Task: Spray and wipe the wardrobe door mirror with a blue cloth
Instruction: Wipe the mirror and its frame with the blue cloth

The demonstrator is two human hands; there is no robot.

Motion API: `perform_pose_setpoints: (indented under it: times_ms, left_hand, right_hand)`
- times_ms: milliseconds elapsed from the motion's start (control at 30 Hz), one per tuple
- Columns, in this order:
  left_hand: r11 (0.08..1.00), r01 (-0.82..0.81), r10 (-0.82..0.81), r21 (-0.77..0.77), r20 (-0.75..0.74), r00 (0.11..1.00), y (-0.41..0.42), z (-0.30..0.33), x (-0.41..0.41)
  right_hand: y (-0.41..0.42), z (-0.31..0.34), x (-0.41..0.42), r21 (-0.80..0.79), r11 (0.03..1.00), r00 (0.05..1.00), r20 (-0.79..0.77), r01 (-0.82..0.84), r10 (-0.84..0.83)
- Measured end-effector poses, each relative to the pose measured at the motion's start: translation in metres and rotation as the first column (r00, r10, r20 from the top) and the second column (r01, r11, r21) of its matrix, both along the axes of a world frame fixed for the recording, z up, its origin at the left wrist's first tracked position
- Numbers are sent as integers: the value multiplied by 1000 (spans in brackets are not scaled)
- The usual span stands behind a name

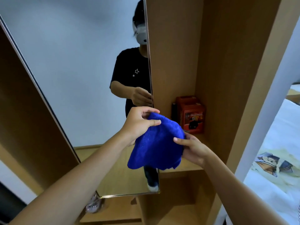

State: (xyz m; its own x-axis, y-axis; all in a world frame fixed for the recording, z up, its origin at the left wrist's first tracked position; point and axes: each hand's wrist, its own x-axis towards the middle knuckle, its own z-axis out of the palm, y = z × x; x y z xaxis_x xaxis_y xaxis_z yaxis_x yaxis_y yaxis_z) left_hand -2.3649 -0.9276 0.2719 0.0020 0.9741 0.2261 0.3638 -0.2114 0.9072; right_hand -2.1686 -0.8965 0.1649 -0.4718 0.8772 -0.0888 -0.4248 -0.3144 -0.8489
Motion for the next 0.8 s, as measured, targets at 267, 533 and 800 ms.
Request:
perform_pose_setpoints:
  times_ms: [267,533,800]
  left_hand:
    - [969,-124,91,214,158,983,7,67,19]
    - [837,-315,185,446,311,932,9,165,45]
    - [595,-466,319,655,340,885,16,258,50]
  right_hand:
    - [41,79,20,248,956,986,-95,157,-137]
    - [70,206,18,497,827,961,-204,264,-184]
    - [81,317,-2,665,652,930,-287,365,-229]
